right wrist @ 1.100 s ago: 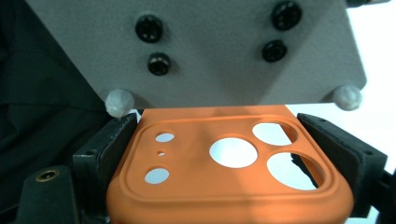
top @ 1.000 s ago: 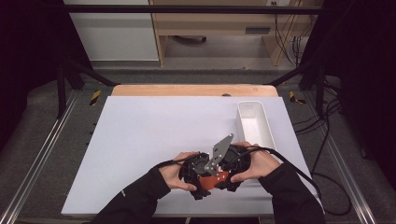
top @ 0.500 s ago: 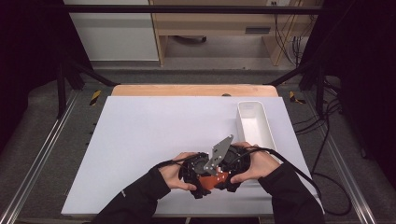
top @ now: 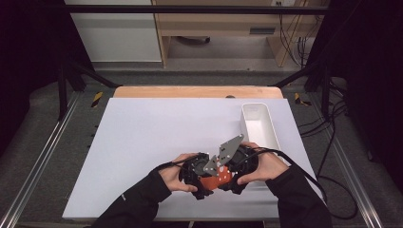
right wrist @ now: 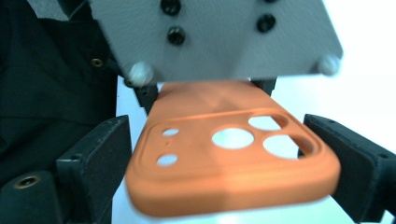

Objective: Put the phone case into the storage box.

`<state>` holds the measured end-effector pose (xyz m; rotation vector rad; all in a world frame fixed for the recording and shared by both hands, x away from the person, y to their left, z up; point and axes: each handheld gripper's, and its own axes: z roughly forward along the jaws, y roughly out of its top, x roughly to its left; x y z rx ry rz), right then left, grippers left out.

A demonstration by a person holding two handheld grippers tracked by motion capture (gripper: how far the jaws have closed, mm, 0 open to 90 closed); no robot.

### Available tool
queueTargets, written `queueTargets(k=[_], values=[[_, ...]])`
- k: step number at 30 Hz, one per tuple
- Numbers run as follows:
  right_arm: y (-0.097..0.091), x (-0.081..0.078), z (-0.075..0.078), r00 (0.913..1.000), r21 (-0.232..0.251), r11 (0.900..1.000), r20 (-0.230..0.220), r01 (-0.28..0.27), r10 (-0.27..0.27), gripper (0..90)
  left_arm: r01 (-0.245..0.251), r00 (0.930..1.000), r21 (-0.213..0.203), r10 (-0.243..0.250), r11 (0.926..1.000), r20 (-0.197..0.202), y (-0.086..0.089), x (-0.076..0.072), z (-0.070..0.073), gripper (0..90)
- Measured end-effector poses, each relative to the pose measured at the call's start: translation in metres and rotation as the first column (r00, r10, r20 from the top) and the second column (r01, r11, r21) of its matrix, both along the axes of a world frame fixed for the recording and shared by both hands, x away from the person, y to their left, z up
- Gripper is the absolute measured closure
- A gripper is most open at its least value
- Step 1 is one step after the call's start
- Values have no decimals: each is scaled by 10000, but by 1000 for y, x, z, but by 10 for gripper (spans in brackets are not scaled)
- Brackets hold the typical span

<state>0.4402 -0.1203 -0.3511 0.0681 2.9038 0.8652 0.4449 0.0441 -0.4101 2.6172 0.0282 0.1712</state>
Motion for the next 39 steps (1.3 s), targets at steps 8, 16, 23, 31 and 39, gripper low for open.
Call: queueTargets(k=[8, 16, 23, 31, 39], values=[[-18, -2, 19, 9987, 875, 9959, 419, 242, -279, 79, -277, 9996, -136, 276, 9995, -45, 12, 4, -2, 158], [-40, -2, 19, 9969, 1778, 9825, 458, 548, -639, 61, -411, 9989, -662, 394, 9970, -256, 26, 6, -1, 157], [-47, -1, 3, 9968, 2122, 9746, 184, 715, -772, 55, -474, 9981, -1305, 419, 9903, -444, 32, 7, -4, 157], [-49, -1, -10, 9954, 2587, 9617, 66, 903, -952, 43, -615, 9975, -1593, 553, 9853, -435, 37, 7, -10, 157], [-44, -2, -26, 9972, 2914, 9537, -114, 742, -741, 40, -490, 9978, -1971, 390, 9792, -544, 41, 4, -12, 157]])
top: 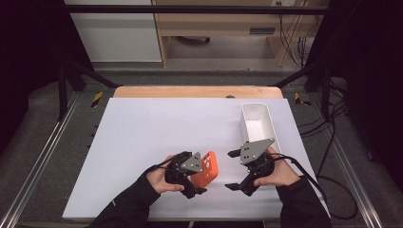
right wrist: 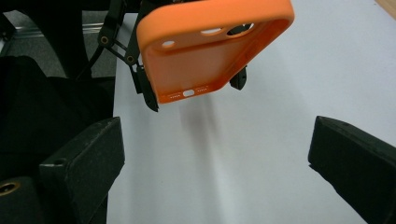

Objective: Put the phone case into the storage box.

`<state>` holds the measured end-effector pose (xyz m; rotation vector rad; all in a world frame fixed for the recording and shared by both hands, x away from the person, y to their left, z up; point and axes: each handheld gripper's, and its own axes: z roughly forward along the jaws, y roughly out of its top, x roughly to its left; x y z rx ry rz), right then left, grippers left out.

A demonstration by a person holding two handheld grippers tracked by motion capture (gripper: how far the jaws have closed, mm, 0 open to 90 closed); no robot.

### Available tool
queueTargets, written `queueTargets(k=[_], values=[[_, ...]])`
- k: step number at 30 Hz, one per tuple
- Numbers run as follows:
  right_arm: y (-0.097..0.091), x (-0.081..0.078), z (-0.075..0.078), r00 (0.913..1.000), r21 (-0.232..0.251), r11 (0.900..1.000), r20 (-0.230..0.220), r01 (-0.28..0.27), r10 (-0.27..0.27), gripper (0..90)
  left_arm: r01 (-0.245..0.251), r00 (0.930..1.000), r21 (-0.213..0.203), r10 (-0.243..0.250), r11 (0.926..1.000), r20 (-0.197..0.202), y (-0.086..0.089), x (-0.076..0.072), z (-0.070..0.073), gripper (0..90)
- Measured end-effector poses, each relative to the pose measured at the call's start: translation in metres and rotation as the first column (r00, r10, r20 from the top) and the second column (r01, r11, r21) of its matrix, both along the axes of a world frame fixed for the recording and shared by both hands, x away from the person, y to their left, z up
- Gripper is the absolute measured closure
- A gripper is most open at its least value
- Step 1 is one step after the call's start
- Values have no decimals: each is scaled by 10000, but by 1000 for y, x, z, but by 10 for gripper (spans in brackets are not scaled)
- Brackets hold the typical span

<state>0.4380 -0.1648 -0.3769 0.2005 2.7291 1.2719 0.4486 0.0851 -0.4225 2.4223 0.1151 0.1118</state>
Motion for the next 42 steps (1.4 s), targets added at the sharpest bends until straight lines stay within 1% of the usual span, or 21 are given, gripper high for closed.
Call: queueTargets(k=[3, 4, 6, 8, 10, 12, 15, 16, 18, 20, 22, 26, 31, 33, 34, 35, 36, 38, 42], values=[[0, 0, -5, 10000, 152, 9999, -63, 4, -3, 38, 65, 9999, -142, -67, 9999, -116, 1, -1, -1, 157], [0, -1, -6, 10000, 226, 9997, -91, 6, -4, 38, 74, 10000, -145, -75, 9999, -50, 2, -2, -2, 157], [0, -2, -9, 9999, 310, 9995, -135, -16, 21, 38, 112, 9999, -180, -113, 9998, -46, 2, -3, -3, 157], [0, -2, -11, 9998, 160, 9999, -180, 36, -33, 36, 140, 9999, -287, -140, 9995, -15, 2, -4, -3, 157], [0, -2, -11, 9999, 287, 9995, -88, 91, -89, 43, 192, 9998, -392, -192, 9990, 4, 2, -4, -3, 157], [1, -2, -13, 9999, 329, 9994, -113, 64, -61, 40, 225, 9997, -522, -225, 9984, 0, 2, -5, -2, 156], [3, -1, -15, 9999, 320, 9995, -155, 81, -76, 41, 258, 9997, -740, -257, 9969, 22, 2, -5, -1, 157], [4, -1, -16, 9998, 334, 9994, -175, 68, -62, 41, 279, 9996, -814, -283, 9963, -38, 2, -5, -1, 156], [5, 0, -17, 9997, 330, 9994, -225, 44, -37, 40, 276, 9996, -894, -280, 9956, -29, 2, -5, -1, 156], [6, -1, -18, 9998, 310, 9995, -169, 60, -54, 42, 241, 9997, -964, -241, 9951, 4, 2, -5, -1, 157], [6, -1, -18, 9999, 346, 9994, -161, 46, -41, 43, 215, 9998, -1051, -217, 9942, -9, 1, -5, -2, 156], [6, -2, -17, 9999, 508, 9987, -157, 35, -27, 46, 232, 9994, -1299, -265, 9913, -243, 2, -4, -1, 156], [5, -3, -14, 9998, 758, 9971, -197, 38, -23, 50, 228, 9993, -1504, -267, 9884, -245, 1, -3, -1, 156], [5, -3, -13, 9999, 884, 9961, -170, 5, 11, 51, 279, 9990, -1598, -333, 9868, -309, 0, -3, 1, 156], [5, -4, -13, 9999, 956, 9954, -165, -33, 49, 50, 277, 9989, -1711, -336, 9849, -316, 0, -3, 1, 157], [4, -5, -12, 9999, 1057, 9944, -112, -76, 88, 51, 312, 9988, -1684, -370, 9852, -313, -1, -3, 2, 157], [4, -5, -11, 9999, 1125, 9936, -91, -82, 93, 54, 311, 9988, -1770, -373, 9837, -319, -1, -4, 2, 156], [3, -6, -9, 9999, 1206, 9926, -16, -129, 132, 53, 332, 9986, -1838, -401, 9824, -338, -2, -4, 3, 156], [3, -8, -6, 9999, 1284, 9916, -17, -143, 147, 54, 320, 9988, -1961, -389, 9801, -312, -1, -3, 6, 156]])
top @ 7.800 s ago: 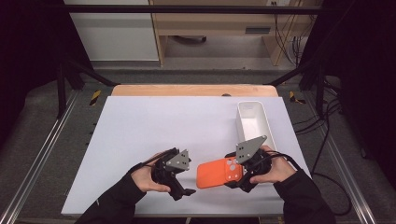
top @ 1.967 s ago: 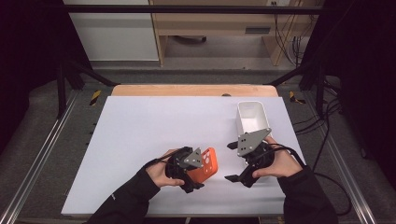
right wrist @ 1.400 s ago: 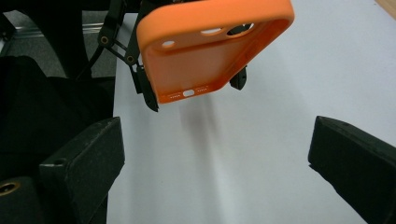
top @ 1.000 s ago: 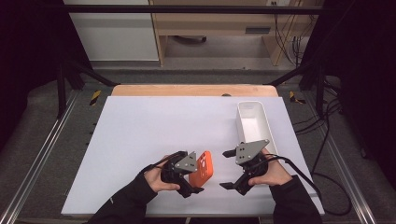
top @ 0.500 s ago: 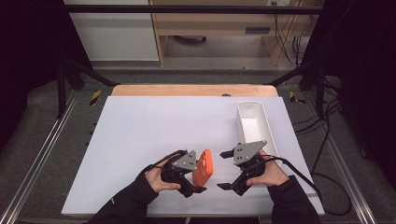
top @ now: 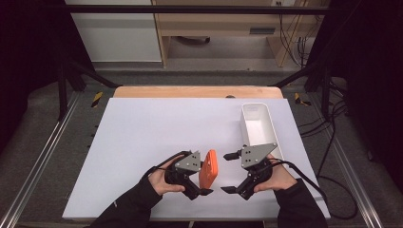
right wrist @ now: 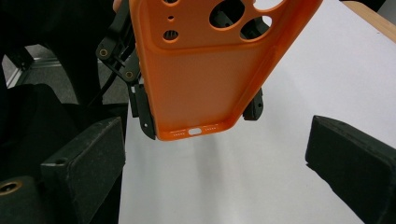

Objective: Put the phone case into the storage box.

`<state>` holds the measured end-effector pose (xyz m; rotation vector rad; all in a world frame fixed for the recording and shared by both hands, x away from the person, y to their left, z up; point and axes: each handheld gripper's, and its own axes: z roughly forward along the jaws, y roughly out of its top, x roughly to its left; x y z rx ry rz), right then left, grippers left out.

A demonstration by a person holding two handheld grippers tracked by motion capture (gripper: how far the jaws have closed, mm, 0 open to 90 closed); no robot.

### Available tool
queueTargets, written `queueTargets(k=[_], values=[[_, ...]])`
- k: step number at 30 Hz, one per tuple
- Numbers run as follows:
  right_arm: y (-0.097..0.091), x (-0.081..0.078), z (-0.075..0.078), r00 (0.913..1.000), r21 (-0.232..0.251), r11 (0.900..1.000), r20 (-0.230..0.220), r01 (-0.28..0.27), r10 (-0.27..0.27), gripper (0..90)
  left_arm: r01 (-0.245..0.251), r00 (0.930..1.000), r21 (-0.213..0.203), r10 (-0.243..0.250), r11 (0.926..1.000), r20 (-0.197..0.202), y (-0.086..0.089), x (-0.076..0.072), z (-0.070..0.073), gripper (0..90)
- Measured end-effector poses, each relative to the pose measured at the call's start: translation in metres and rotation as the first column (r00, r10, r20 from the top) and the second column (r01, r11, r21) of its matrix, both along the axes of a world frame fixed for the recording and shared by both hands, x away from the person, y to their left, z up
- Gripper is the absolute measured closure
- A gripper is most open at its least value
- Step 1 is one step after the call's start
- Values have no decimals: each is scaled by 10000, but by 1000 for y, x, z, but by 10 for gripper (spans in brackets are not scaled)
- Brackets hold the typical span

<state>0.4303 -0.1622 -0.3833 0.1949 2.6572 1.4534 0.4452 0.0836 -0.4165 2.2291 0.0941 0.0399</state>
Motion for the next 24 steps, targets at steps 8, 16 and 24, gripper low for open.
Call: queueTargets(k=[8, 16, 24], values=[[2, 0, 8, 10000, 176, 9998, 4, -51, 51, 54, 110, 9999, -188, -108, 9998, 103, -1, 1, 4, 156], [7, 3, 15, 9998, 206, 9996, -18, -196, 196, 54, 224, 9997, -239, -221, 9995, 109, -2, 4, 4, 156], [12, 6, 15, 9993, 195, 9992, -103, -346, 348, 60, 436, 9990, -101, -436, 9990, 21, -7, 7, 3, 157]])
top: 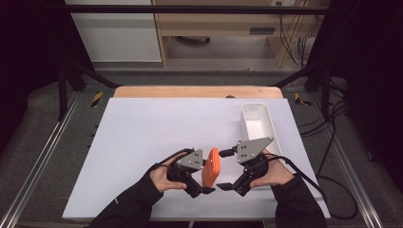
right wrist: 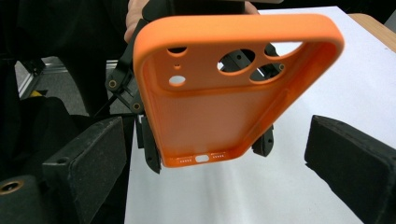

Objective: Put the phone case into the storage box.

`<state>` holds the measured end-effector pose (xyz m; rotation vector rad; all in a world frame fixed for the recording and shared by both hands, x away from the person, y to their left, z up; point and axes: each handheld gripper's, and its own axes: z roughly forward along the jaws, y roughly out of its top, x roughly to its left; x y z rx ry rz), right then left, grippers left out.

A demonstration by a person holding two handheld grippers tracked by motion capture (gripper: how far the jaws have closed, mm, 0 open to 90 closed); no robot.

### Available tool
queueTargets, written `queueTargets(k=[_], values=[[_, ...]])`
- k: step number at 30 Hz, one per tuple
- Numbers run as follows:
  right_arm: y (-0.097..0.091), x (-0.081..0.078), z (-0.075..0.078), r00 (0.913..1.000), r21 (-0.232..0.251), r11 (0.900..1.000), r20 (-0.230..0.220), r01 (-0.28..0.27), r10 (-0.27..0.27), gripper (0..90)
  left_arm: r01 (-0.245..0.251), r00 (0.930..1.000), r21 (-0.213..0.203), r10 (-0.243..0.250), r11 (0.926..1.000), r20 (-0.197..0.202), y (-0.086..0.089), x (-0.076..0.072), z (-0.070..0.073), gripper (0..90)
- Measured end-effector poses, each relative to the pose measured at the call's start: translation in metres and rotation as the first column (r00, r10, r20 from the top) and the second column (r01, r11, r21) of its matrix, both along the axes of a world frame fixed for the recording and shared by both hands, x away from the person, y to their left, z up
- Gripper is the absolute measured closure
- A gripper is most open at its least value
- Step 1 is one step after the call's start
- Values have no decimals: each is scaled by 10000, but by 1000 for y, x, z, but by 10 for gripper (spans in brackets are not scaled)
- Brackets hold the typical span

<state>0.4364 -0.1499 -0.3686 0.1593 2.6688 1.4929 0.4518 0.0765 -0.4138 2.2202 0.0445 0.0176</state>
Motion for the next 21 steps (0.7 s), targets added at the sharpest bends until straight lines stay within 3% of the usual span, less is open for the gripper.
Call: queueTargets(k=[7, 21], values=[[0, 1, 1, 9999, 99, 9999, -67, -98, 99, 66, 92, 9999, -96, -91, 9999, 124, -4, -2, -1, 156], [2, 2, 1, 9995, 209, 9994, -65, -293, 294, 88, 246, 9997, -507, -248, 9984, -32, -7, -4, -4, 156]])
